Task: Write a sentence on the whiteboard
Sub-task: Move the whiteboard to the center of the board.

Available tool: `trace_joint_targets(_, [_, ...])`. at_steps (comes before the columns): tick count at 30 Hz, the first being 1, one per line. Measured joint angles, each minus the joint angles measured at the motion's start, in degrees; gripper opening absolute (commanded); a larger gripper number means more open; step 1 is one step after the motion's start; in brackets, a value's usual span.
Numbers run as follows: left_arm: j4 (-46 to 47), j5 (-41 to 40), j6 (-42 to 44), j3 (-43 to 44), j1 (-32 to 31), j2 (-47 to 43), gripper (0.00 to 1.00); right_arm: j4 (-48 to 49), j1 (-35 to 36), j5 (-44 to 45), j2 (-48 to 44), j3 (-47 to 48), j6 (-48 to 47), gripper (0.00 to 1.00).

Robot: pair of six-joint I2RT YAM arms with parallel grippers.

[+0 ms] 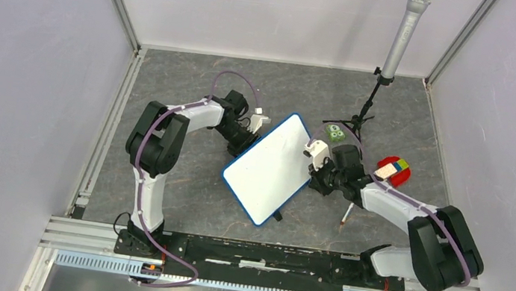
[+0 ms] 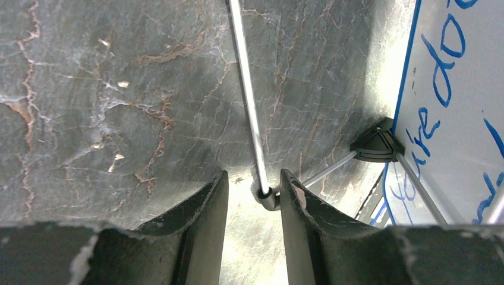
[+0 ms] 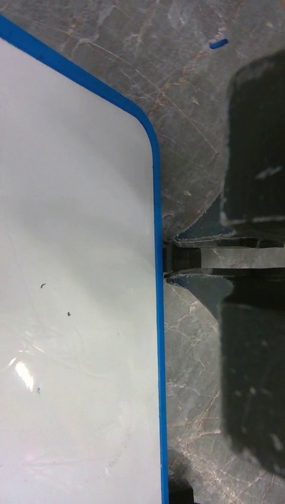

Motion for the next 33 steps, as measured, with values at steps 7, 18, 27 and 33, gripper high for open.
trace_joint_targets(7, [0.2,0.4,-0.6,-1.1,0.0,-0.7,0.47,-1.1,0.5,1.1,-2.9,-1.7,4.6,0.00])
trace_joint_targets(18, [0.2,0.6,-0.8,-1.2,0.0,-0.8,0.48,-6.2,2.3,1.0,-5.7,-2.3,9.6,0.11])
trace_joint_targets(27, [0.2,1.0,-0.8,-1.6,0.0,-1.0,0.49,-8.8,3.3,-2.1,-10.4,-5.3,11.2,0.41])
trace_joint_targets(33, [0.2,0.8,-1.4,-1.9,0.0,-1.6,0.60,-13.9,3.6,-5.0,-12.8,-5.2,11.0,0.57])
